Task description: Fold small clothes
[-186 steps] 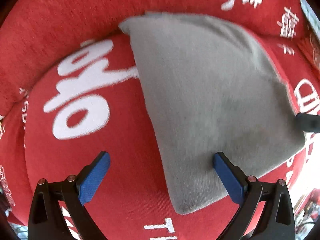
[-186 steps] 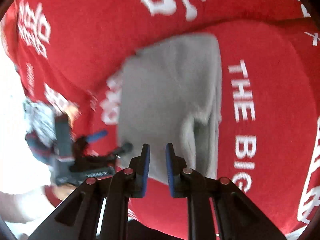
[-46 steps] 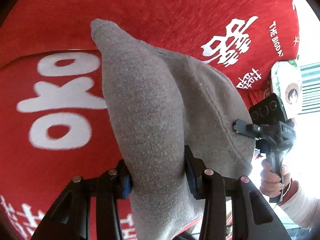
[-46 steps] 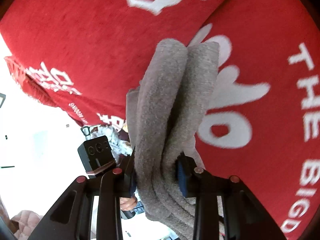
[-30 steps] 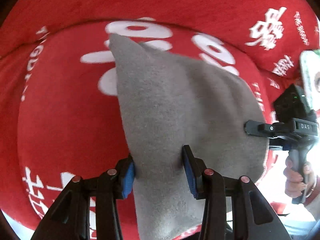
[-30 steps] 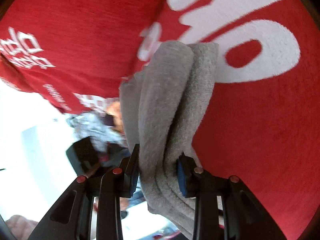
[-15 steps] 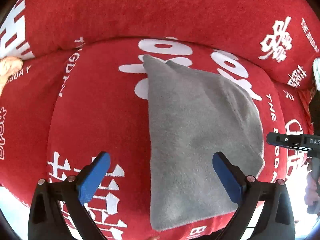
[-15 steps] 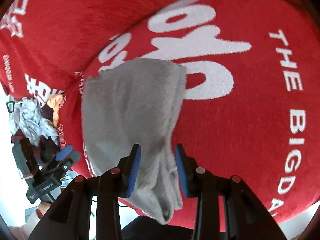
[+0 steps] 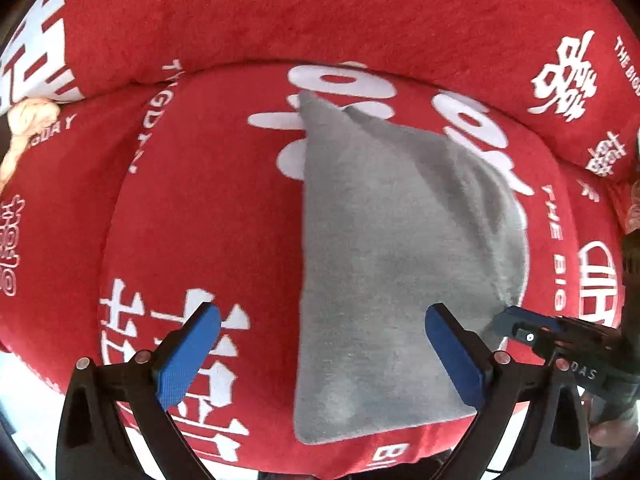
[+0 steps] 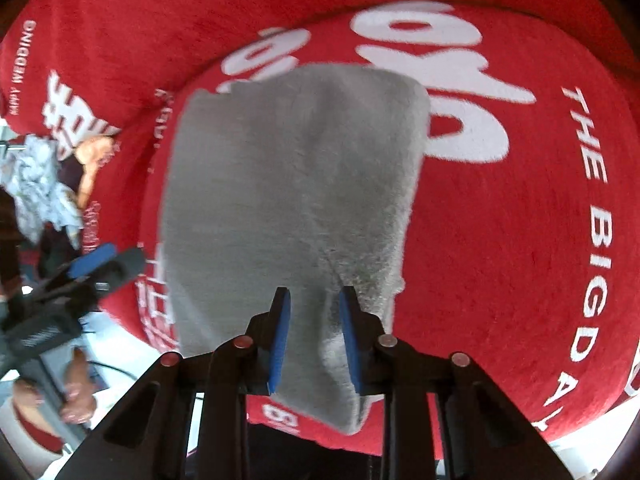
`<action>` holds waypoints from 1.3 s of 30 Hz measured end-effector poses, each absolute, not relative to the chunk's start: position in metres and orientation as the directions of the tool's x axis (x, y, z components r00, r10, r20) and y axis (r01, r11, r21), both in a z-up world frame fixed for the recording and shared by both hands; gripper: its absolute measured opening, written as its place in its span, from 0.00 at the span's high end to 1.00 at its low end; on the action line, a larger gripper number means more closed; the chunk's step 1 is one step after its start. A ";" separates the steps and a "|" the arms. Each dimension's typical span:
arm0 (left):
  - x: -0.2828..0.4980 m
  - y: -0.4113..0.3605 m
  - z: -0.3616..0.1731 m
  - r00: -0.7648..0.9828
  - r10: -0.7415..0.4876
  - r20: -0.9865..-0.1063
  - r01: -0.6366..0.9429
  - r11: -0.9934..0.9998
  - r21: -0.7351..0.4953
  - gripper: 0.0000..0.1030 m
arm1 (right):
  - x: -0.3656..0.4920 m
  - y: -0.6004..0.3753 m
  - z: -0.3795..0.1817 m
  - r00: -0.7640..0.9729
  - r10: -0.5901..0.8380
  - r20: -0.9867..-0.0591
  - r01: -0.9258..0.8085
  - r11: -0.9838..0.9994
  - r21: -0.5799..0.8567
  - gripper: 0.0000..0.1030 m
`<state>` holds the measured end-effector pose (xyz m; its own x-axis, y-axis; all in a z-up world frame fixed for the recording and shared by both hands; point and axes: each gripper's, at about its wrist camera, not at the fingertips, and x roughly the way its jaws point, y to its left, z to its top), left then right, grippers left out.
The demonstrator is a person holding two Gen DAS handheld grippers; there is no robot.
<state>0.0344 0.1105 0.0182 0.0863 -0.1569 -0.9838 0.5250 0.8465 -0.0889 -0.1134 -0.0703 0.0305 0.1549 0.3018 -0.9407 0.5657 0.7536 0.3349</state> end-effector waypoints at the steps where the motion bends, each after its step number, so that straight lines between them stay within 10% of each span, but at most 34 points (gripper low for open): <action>1: 0.033 0.111 0.017 0.093 -0.140 -0.986 0.526 0.847 -0.071 0.01 | -0.116 -0.071 0.025 0.147 0.295 -0.944 0.569 0.756 0.325 0.85; 20: 0.008 0.118 0.022 0.003 -0.069 -0.998 0.574 0.817 -0.055 0.01 | -0.162 -0.074 0.050 0.078 0.252 -0.964 0.662 0.710 0.239 0.91; 26: 0.004 0.118 0.029 0.011 -0.066 -0.998 0.584 0.810 -0.047 0.01 | -0.154 -0.070 0.065 0.104 0.238 -0.966 0.671 0.700 0.245 0.53; 31: 0.003 0.120 0.034 0.018 -0.064 -0.998 0.576 0.817 -0.042 0.01 | -0.146 -0.062 0.072 0.102 0.236 -0.966 0.662 0.709 0.243 0.52; 39: 0.004 0.125 0.035 0.023 -0.036 -0.999 0.550 0.835 -0.017 0.01 | -0.126 -0.052 0.091 0.120 0.175 -0.977 0.636 0.742 0.210 0.20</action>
